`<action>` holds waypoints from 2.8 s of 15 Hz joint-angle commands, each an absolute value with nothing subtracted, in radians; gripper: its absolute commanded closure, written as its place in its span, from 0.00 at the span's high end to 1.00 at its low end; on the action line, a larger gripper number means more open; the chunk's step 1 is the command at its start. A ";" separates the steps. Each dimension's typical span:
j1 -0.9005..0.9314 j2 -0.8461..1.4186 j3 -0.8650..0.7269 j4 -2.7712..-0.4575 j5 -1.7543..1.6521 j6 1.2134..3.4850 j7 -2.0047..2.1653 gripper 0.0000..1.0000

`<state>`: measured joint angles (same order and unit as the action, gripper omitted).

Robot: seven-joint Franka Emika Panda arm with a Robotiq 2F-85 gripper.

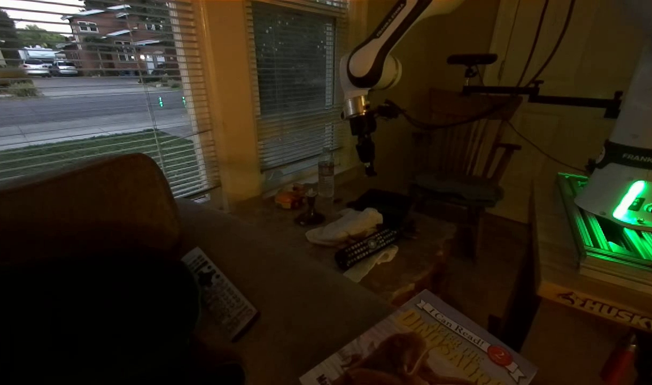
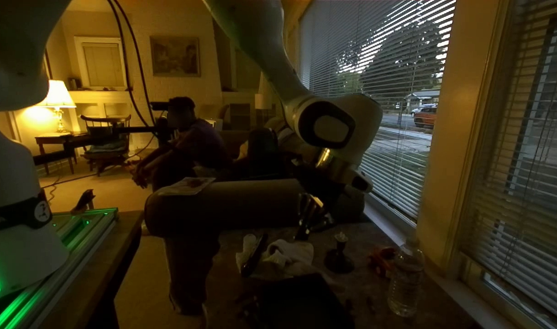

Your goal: Put the black object in the black box.

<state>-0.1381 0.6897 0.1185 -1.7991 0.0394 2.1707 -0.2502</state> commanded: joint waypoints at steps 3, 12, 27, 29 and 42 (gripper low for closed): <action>-0.099 0.616 0.038 -1.977 -0.036 2.290 -0.257 0.03; -0.083 0.682 -0.002 -2.128 -0.157 2.720 -0.265 0.03; -0.067 0.874 -0.002 -2.030 -0.163 2.975 -0.261 0.04; -0.074 0.891 0.007 -2.009 -0.160 2.980 -0.265 0.29; -0.062 0.756 0.033 -1.996 -0.122 2.834 -0.205 1.00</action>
